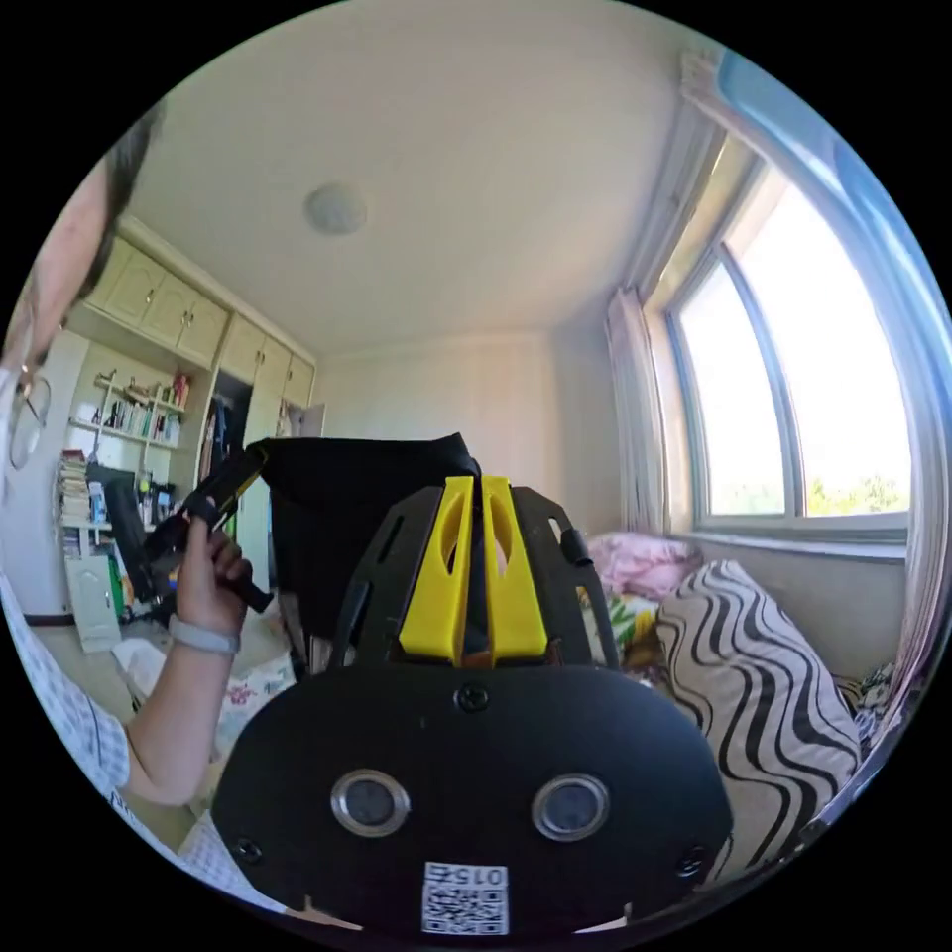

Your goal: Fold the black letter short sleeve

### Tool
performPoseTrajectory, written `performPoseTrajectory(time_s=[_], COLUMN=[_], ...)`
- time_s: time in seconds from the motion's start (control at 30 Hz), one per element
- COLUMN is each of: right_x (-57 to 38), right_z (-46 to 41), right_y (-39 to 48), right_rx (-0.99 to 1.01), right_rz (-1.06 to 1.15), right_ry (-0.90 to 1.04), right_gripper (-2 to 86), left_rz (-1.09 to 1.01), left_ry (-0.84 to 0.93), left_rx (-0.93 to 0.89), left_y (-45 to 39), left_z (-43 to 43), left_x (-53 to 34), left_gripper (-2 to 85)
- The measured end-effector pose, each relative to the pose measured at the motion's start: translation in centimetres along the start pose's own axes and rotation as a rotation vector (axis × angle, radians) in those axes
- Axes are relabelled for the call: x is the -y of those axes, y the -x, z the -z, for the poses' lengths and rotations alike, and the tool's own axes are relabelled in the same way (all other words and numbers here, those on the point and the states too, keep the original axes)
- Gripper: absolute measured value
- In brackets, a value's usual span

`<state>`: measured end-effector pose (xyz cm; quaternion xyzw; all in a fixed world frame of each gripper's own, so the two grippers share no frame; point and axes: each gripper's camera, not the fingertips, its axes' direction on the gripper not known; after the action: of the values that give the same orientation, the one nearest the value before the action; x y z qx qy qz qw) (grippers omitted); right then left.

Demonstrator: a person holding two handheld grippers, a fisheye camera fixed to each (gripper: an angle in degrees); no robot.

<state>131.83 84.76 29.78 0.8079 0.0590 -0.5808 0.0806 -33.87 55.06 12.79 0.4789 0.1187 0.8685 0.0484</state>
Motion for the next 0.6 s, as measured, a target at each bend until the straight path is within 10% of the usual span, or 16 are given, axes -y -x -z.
performPoseTrajectory(time_s=[0.27,0.6], right_x=[5.1,6.0], right_z=[10.8,0.9], right_y=[5.0,2.0], right_rx=[-0.214,-0.342], right_rz=[0.022,0.233], right_ry=[-0.491,-0.451], right_gripper=[-0.2,-0.2], left_rz=[-0.192,-0.205], left_ry=[-0.304,-0.052], left_rx=[-0.036,-0.054], left_y=[-9.0,-2.4], left_z=[6.5,-8.4], left_x=[6.3,0.2], left_gripper=[-0.8,-0.6])
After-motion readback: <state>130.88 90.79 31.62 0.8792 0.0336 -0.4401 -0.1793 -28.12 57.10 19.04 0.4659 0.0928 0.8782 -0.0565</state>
